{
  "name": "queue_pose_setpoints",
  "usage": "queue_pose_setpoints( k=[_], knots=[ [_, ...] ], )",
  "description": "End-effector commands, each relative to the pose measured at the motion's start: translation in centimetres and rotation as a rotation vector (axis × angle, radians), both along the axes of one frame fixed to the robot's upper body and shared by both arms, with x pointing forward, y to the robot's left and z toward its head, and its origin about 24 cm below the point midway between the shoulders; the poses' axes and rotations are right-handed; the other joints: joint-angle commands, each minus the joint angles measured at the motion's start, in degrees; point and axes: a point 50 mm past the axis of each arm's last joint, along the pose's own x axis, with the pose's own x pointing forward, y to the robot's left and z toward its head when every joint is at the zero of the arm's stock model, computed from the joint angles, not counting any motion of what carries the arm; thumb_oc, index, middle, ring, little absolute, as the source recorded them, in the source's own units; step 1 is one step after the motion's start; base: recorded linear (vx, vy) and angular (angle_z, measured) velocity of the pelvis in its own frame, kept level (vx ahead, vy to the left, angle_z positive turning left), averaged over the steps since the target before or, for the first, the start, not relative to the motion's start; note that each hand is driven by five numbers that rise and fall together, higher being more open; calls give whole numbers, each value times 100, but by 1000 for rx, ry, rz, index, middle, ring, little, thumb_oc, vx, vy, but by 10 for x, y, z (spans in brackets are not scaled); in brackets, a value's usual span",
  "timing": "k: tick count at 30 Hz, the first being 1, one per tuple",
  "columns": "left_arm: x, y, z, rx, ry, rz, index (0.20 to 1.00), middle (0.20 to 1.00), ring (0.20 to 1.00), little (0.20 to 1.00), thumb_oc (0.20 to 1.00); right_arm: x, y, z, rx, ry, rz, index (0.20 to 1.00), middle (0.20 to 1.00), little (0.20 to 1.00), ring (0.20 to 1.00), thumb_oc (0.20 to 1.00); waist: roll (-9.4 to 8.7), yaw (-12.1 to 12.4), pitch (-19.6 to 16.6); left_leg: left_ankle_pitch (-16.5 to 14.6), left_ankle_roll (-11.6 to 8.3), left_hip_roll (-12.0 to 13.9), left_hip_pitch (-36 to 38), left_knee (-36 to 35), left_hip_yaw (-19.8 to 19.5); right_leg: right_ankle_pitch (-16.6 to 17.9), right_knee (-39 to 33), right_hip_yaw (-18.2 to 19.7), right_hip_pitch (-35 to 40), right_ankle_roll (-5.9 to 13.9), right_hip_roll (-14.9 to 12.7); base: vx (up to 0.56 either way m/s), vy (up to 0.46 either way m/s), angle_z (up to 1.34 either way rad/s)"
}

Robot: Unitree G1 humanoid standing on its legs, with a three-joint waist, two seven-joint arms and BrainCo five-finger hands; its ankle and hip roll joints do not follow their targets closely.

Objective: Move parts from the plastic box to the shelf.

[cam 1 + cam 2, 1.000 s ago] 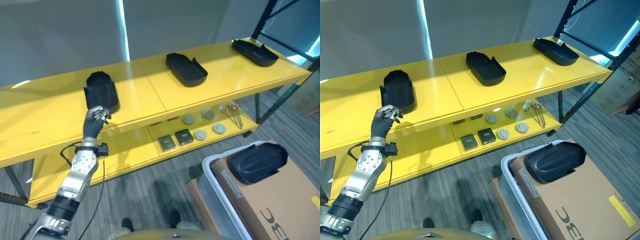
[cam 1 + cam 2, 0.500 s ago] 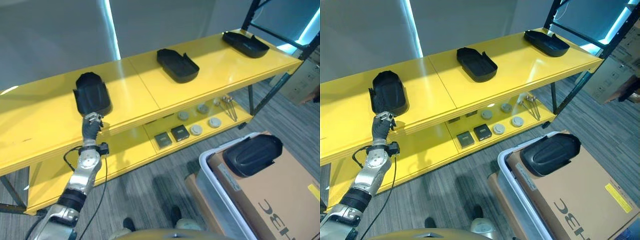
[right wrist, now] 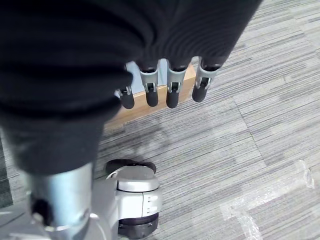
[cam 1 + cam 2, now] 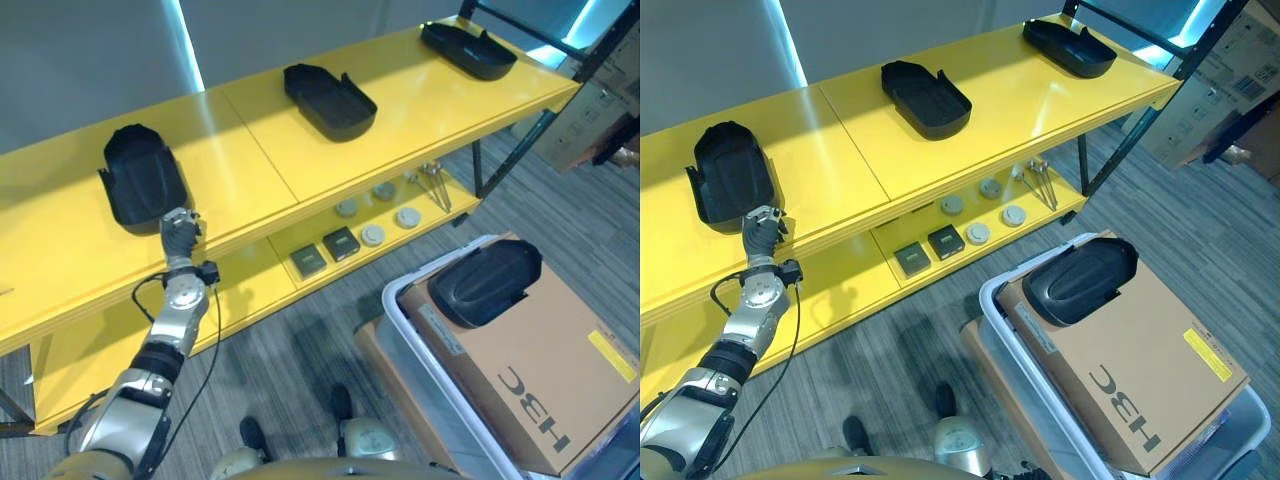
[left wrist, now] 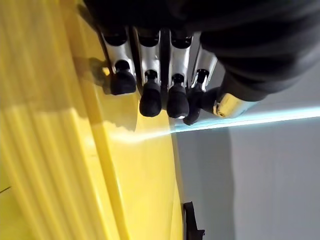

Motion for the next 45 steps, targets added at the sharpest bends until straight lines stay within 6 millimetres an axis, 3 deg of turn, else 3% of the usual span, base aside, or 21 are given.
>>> queue_pose_setpoints(
  k=[1,7,16,28,33,37,39,40,41,45],
  knots=[
    [18,7,33,3,-124,42,200,200,200,200,200,3,-7,2,-17,6,65,1000,1000,1000,1000,1000,-27,8,-8,-505,-144,550,-173,399,-213,-421,311,77,-179,428,-385,0,0,0],
    [20,14,42,26,-140,101,200,200,200,200,200,4,-9,3,-23,1,70,1000,1000,1000,1000,1000,-25,2,22,-505,-145,549,-191,410,-227,-419,309,76,-190,419,-390,0,0,0],
    [23,45,38,21,-29,267,200,200,200,200,200,6,-9,3,-34,8,106,1000,1000,1000,1000,1000,-48,-48,-1,-505,-163,566,-197,419,-217,-458,316,85,-186,413,-386,0,0,0],
    [29,55,47,49,-11,237,200,200,200,200,200,8,-9,3,-38,7,132,1000,1000,1000,1000,1000,-60,-105,17,-528,-156,575,-192,440,-200,-492,358,124,-202,404,-376,0,0,0],
    [33,32,52,54,-80,80,200,200,200,200,200,8,-6,2,-35,4,127,1000,1000,1000,1000,1000,-56,-57,35,-547,-129,555,-186,441,-236,-503,380,114,-189,402,-388,0,0,0],
    [23,-21,63,92,-216,-233,200,200,200,200,200,7,-1,1,-29,-2,82,1000,1000,1000,1000,1000,-18,127,48,-569,-89,514,-170,409,-343,-474,331,32,-121,398,-416,0,0,0],
    [5,-49,69,88,-257,-410,200,200,200,200,200,6,1,0,-24,-3,41,1000,1000,1000,1000,1000,15,281,32,-575,-79,483,-145,381,-425,-445,254,-56,-27,394,-438,0,0,0],
    [-2,-55,69,86,-264,-468,285,285,285,285,285,7,2,0,-24,-2,30,1000,1000,1000,1000,1000,29,333,23,-579,-77,474,-133,376,-453,-438,235,-92,11,391,-446,-8,10,8],
    [-12,-62,68,68,-263,-566,1000,1000,1000,1000,1000,7,1,0,-24,0,17,1000,1000,1000,1000,1000,48,411,-23,-571,-75,463,-131,365,-482,-419,214,-134,38,382,-453,-10,13,9],
    [-34,-69,65,7,-248,-720,1000,1000,1000,1000,1000,7,-1,0,-30,6,-18,1000,1000,1000,1000,1000,114,583,-106,-575,-71,430,-84,341,-560,-414,156,-280,182,384,-492,-19,19,18]
  ],
)
